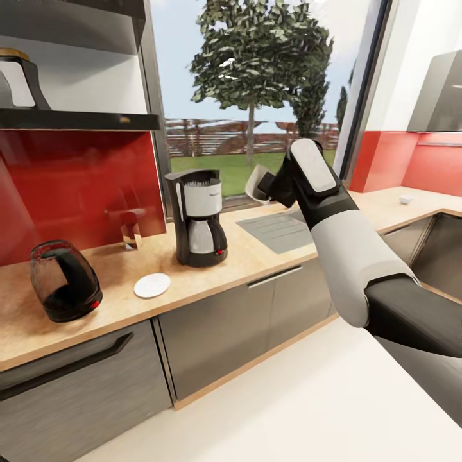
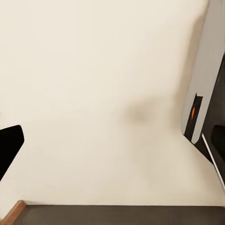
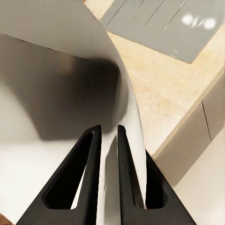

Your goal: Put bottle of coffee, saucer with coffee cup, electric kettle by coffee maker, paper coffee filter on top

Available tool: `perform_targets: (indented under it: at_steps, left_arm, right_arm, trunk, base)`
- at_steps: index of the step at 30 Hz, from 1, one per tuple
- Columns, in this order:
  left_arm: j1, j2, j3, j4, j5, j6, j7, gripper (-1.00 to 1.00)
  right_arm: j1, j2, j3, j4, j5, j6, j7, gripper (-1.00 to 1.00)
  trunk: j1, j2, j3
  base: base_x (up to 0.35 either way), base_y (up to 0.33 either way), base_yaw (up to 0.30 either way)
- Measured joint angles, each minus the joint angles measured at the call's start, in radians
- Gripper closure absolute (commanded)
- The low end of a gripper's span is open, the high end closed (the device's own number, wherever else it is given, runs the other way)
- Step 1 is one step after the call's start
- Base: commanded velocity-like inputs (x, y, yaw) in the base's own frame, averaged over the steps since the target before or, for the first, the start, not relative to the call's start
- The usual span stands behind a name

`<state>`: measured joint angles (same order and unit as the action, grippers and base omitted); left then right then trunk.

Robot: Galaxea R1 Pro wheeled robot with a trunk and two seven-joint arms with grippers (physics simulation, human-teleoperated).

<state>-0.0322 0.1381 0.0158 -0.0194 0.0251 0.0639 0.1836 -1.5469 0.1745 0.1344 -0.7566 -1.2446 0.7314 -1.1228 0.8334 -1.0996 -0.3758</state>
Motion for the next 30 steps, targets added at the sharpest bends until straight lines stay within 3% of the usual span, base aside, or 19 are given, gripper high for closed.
perform_targets:
  at_steps: [30]
  left_arm:
    - [-0.001,0.001,0.0,0.0,0.0,-0.002,0.001,-1.0]
  right_arm:
    - [0.0,0.0,-0.002,0.0,-0.002,0.0,0.018,1.0]
  trunk:
    - [-0.115,0.21,0.094]
  base:
    - [0.0,0.0,0.0]
